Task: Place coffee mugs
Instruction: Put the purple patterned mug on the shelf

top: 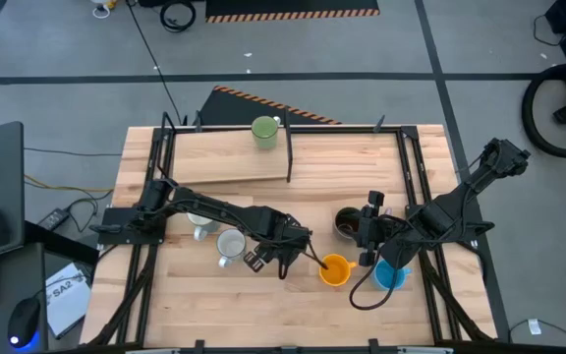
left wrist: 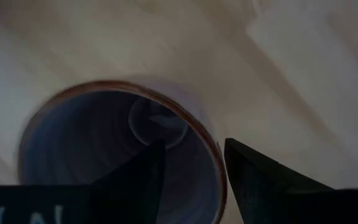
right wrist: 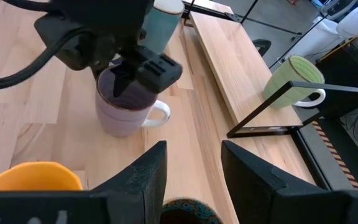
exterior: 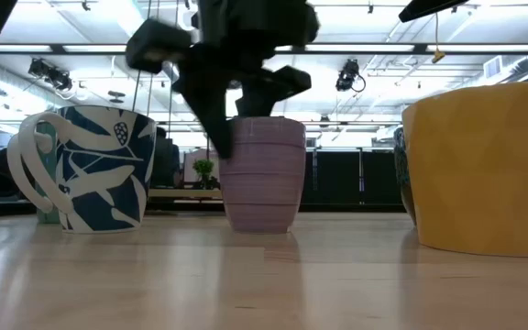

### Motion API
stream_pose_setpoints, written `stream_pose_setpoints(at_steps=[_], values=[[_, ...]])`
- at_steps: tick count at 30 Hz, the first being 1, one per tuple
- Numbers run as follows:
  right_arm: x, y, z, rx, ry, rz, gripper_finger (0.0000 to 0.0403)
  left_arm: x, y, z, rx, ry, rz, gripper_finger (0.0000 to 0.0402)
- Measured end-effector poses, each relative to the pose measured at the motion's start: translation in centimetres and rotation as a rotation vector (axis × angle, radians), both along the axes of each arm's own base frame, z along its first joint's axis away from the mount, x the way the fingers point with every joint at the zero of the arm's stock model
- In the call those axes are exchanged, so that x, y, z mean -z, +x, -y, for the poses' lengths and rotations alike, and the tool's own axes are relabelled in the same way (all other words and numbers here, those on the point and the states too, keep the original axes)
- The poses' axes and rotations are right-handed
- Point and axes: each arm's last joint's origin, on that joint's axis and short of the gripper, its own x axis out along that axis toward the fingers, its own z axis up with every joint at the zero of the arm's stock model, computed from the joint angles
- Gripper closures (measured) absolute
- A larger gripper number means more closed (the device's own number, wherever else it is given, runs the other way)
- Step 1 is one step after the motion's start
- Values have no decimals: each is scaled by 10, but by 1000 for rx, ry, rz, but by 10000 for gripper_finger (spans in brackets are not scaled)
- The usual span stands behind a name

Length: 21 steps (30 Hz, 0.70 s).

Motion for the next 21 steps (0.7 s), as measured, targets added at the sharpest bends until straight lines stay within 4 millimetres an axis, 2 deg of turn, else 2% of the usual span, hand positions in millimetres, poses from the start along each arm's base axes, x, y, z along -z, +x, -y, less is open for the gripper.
stream_pose_setpoints(at_steps=[8,21], values=[[0,0,0,1,3,-5,245,-12,3,4,-365,-120,16,228],[0,0,0,1,4,-3,245,-13,6,11,-618,-146,72,228]])
